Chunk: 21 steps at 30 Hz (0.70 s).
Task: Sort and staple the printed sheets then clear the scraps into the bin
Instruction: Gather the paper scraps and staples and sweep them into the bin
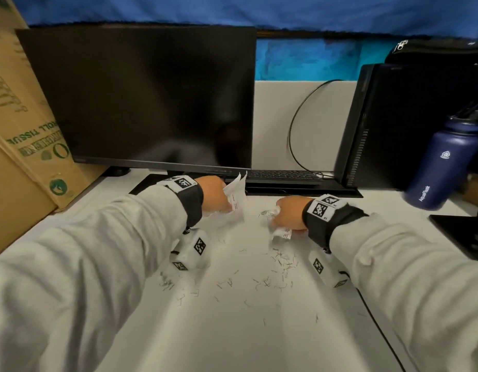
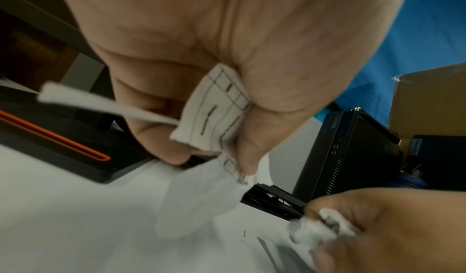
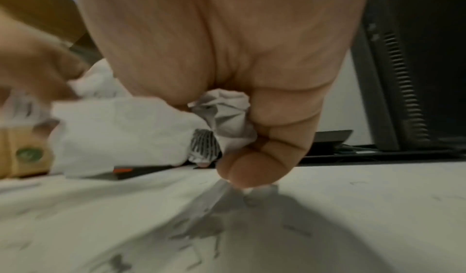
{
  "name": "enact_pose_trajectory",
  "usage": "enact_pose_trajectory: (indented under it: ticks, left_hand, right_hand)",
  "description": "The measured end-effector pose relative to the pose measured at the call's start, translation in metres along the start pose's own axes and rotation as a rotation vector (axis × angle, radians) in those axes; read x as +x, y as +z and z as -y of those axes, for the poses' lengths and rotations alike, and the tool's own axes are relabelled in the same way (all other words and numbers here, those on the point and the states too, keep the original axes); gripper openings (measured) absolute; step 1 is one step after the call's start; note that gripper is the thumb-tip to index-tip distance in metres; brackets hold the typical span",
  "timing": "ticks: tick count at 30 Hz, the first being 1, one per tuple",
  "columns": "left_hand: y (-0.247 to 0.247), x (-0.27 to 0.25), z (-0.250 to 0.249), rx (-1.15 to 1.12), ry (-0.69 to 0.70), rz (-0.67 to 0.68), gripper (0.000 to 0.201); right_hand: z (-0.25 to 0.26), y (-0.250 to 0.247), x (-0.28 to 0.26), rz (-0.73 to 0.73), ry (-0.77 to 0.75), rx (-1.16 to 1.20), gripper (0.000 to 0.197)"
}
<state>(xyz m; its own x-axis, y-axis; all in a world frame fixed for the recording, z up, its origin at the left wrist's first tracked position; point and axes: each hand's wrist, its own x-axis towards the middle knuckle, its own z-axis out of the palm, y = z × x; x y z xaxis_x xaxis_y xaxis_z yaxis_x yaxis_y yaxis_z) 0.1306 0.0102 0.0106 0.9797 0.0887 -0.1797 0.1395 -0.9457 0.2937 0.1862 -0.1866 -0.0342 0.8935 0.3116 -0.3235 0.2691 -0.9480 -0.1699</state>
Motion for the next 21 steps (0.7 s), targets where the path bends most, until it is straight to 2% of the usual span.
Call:
enact_pose_trajectory:
  ticks: [2,5,7,10,12,16,19,21]
  left_hand:
    - [-0.003,-0.006,0.004,-0.001,0.001,-0.014,0.038]
    - [-0.006,-0.015,0.010,-0.015,-0.001,-0.033,0.039]
    - [-0.009,-0.022,0.014,-0.029,-0.003,-0.056,0.040]
    - [-0.012,-0.031,0.022,-0.133,-0.030,-0.048,0.044]
    - [-0.014,-0.038,0.025,-0.317,-0.060,-0.047,0.041]
    - [-0.019,-0.063,0.023,-0.788,-0.092,-0.126,0.012]
    - [-0.009,-0.084,0.034,-0.993,-0.051,-0.214,0.020]
    - [0.005,-0.107,0.036,-1.130,-0.035,-0.264,0.023]
  right_hand:
    - [0.015,0.009,0.003,0.008,-0.057,-0.178,0.043]
    - [0.019,0.022,0.011,-0.002,-0.057,-0.287,0.045]
    - [0.018,0.022,0.010,-0.064,-0.049,-0.283,0.046]
    - [0.024,0.006,-0.002,-0.133,-0.076,-0.195,0.030]
    - [0.022,-0.010,-0.014,-0.227,-0.087,-0.056,0.020]
    - [0.009,-0.028,-0.050,-0.343,-0.084,0.305,0.025]
    - [0.006,-0.024,-0.098,-0.485,-0.128,0.665,0.014]
    - [0.002,-0.012,-0.135,-0.480,-0.094,1.045,0.015]
